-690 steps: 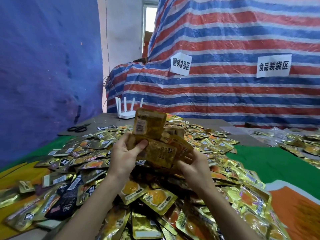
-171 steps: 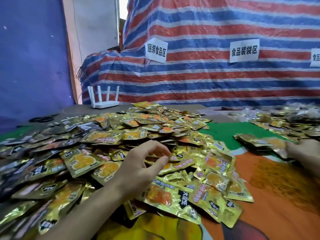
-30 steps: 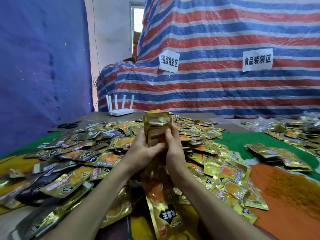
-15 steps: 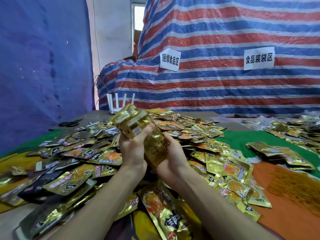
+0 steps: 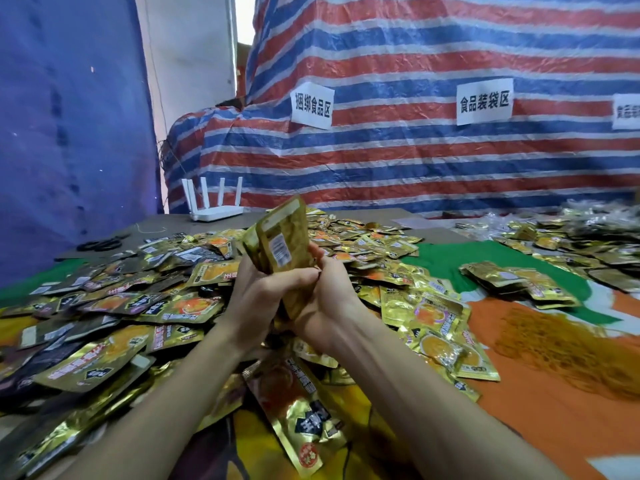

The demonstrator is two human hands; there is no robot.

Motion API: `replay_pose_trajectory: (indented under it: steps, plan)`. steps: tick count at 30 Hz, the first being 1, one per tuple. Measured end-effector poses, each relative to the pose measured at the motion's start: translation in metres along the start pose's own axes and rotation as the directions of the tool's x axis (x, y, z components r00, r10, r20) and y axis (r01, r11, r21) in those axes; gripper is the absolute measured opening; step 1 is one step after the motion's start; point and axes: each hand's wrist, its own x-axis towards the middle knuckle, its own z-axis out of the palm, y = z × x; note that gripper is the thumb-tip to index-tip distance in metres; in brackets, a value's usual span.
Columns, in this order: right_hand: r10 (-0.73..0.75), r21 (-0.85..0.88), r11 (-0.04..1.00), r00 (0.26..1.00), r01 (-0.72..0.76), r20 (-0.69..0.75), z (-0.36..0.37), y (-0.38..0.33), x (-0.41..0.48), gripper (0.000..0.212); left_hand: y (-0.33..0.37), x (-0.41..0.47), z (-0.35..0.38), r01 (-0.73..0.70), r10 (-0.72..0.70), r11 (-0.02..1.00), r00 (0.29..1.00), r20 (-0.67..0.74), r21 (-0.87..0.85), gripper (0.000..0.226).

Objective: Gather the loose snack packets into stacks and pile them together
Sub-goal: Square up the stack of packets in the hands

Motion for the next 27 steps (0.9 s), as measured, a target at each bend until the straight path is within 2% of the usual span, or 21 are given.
replay_pose_trajectory:
  steps: [3,4,5,6,7,8,9,10,12,14,17,19,22,25,27]
  plan:
    - [0.025,-0.044,0.999,1.0,-0.025,0.009,-0.007,-0.009,-0.01,0.047,-0.005,-0.003,0.007,-0.058,0.059,0.998,0.997,-0.05,0.018,0.025]
    - [-0.001,-0.158,0.987,1.0,0.0,-0.011,-0.009,-0.011,-0.012,0.049,-0.006,-0.005,0.009,-0.049,0.049,0.999,0.995,-0.086,0.001,0.025]
    - [-0.087,-0.371,0.927,0.994,0.055,-0.069,-0.013,-0.014,-0.015,0.045,-0.007,-0.006,0.01,-0.036,0.035,0.999,0.993,-0.111,-0.007,0.026]
    - [-0.228,-0.612,0.782,0.968,0.116,-0.108,-0.02,-0.02,-0.018,0.036,-0.007,-0.007,0.01,-0.021,0.019,1.0,0.992,-0.124,-0.011,0.028]
    - [-0.384,-0.803,0.569,0.921,0.176,-0.07,-0.03,-0.028,-0.023,0.028,-0.007,-0.009,0.01,-0.001,-0.003,1.0,0.992,-0.128,-0.029,0.031]
    - [-0.486,-0.916,0.341,0.873,0.214,0.023,-0.041,-0.04,-0.031,0.023,-0.006,-0.01,0.009,0.023,-0.031,0.997,0.991,-0.13,-0.068,0.034]
    - [-0.525,-0.967,0.141,0.844,0.213,0.11,-0.052,-0.053,-0.041,0.017,-0.005,-0.011,0.009,0.045,-0.06,0.993,0.989,-0.133,-0.108,0.037]
    - [-0.519,-0.986,-0.014,0.841,0.168,0.15,-0.063,-0.068,-0.052,0.011,-0.004,-0.011,0.008,0.065,-0.086,0.988,0.986,-0.144,-0.142,0.04]
    - [-0.459,-0.984,-0.177,0.882,0.024,0.104,-0.086,-0.098,-0.074,0.007,-0.003,-0.011,0.006,0.106,-0.136,0.977,0.978,-0.158,-0.187,0.04]
    - [-0.432,-0.954,-0.268,0.902,-0.134,-0.006,-0.106,-0.126,-0.091,0.011,-0.001,-0.01,0.004,0.124,-0.155,0.976,0.974,-0.166,-0.18,0.035]
    - [-0.478,-0.818,-0.437,0.867,-0.374,-0.141,-0.135,-0.156,-0.109,0.011,0.003,-0.009,0.003,0.106,-0.138,0.976,0.978,-0.159,-0.192,0.035]
    - [-0.448,-0.709,-0.518,0.857,-0.479,-0.252,-0.152,-0.161,-0.117,0.006,0.004,-0.01,0.003,0.102,-0.134,0.972,0.981,-0.141,-0.212,0.035]
    - [-0.385,-0.683,-0.518,0.853,-0.515,-0.352,-0.169,-0.157,-0.123,0.018,0.002,-0.01,0.004,0.113,-0.135,0.972,0.986,-0.095,-0.205,0.032]
    - [-0.407,-0.702,-0.52,0.864,-0.486,-0.296,-0.172,-0.154,-0.122,0.007,0.002,-0.013,0.008,0.107,-0.12,0.98,0.991,-0.066,-0.169,0.042]
    - [-0.44,-0.695,-0.529,0.858,-0.487,-0.266,-0.172,-0.151,-0.119,0.011,0.001,-0.014,0.008,0.111,-0.119,0.983,0.992,-0.049,-0.146,0.039]
